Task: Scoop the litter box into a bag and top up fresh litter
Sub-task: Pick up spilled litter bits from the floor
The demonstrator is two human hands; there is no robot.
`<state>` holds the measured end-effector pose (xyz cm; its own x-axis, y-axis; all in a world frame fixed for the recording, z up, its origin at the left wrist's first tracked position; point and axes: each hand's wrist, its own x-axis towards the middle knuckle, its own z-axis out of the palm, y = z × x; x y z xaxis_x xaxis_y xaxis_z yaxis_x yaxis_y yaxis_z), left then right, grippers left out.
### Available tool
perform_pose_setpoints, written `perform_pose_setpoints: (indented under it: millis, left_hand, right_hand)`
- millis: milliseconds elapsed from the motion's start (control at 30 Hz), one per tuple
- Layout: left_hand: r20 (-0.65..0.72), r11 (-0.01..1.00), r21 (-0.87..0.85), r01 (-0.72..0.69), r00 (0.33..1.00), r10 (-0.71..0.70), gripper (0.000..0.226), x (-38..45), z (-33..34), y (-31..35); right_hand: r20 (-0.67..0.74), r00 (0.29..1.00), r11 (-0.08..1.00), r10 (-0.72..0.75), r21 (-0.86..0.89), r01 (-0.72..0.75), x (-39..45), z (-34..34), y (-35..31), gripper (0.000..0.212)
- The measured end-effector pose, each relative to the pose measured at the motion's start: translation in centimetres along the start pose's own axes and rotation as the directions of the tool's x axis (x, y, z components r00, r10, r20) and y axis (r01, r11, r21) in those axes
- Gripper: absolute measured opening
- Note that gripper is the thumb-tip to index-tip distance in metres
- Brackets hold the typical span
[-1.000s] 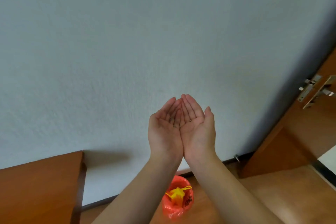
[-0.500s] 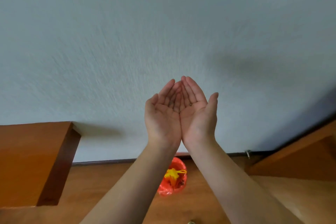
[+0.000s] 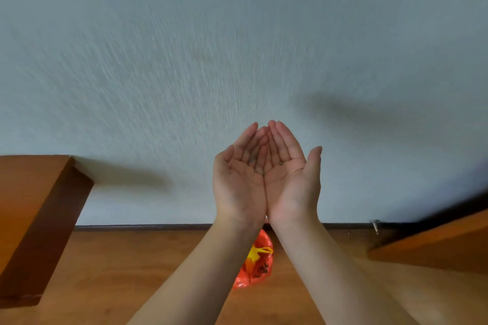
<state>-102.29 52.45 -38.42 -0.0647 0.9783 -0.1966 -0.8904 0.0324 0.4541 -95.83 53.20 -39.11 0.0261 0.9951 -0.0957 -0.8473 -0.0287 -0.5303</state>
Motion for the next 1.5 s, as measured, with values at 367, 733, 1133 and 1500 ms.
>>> perform_pose_setpoints:
  millis: [367,733,1133,1500]
  left_hand:
    - [-0.038,0.997,-0.065,-0.031,0.999,0.028,0.049,5.4,-19.8,-9.9]
    - [-0.035,0.995,-0.090,-0.050,0.998,0.047,0.048,9.0,-37.4,-17.8]
    - [-0.194,0.997,-0.058,0.048,0.979,-0.058,0.051,9.6,-49.4,-24.8]
    - [-0.321,0.999,0.009,0.040,0.946,-0.035,0.053,10.3,-53.7,-27.5]
  right_hand:
    - [0.025,1.000,0.999,0.002,-0.054,0.000,3.2,-18.1,12.1,0.069]
    - [0.009,0.999,0.994,0.031,-0.106,-0.030,5.0,-33.8,23.4,0.069]
    - [-0.095,0.988,0.975,0.125,-0.174,-0.140,4.4,-46.8,30.4,0.072]
    - [-0.187,0.969,0.965,0.160,-0.178,-0.193,4.8,-51.4,33.7,0.072]
